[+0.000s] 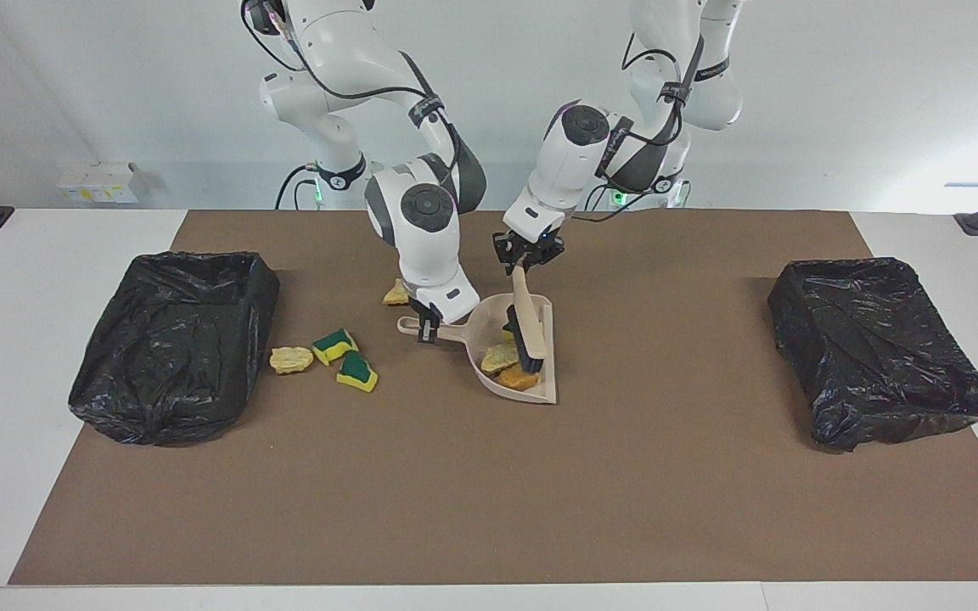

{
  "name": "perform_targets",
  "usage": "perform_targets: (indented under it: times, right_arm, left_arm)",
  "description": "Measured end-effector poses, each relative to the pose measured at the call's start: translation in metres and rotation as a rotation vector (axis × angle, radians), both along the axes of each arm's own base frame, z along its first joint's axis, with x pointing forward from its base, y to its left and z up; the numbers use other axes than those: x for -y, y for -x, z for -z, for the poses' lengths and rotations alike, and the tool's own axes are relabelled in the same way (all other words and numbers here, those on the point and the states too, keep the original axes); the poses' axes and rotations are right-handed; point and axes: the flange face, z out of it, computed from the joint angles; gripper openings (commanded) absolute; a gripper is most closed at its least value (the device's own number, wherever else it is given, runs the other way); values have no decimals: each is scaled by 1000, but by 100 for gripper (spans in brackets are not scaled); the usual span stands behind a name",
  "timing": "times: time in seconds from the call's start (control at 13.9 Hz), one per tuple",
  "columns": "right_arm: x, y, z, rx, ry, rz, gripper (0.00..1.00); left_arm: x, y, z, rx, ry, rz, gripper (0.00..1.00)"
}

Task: Sweep and dump trash in bin
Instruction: 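Sweep the bread and sponge pieces into the dustpan with the left gripper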

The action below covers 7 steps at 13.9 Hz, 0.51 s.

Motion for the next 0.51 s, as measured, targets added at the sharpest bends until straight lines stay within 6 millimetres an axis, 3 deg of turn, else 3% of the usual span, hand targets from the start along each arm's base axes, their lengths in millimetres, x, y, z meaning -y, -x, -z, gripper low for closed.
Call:
perform_targets:
  times: [0.22, 0.51]
  right_arm:
    - [30, -13, -15, -20, 13, -22, 0]
    - [59, -28, -31, -7, 2, -38, 0]
  left_arm:
    - [-11, -4, -32, -49, -18, 6, 0]
    - [-57, -1, -89, -122, -43, -15, 0]
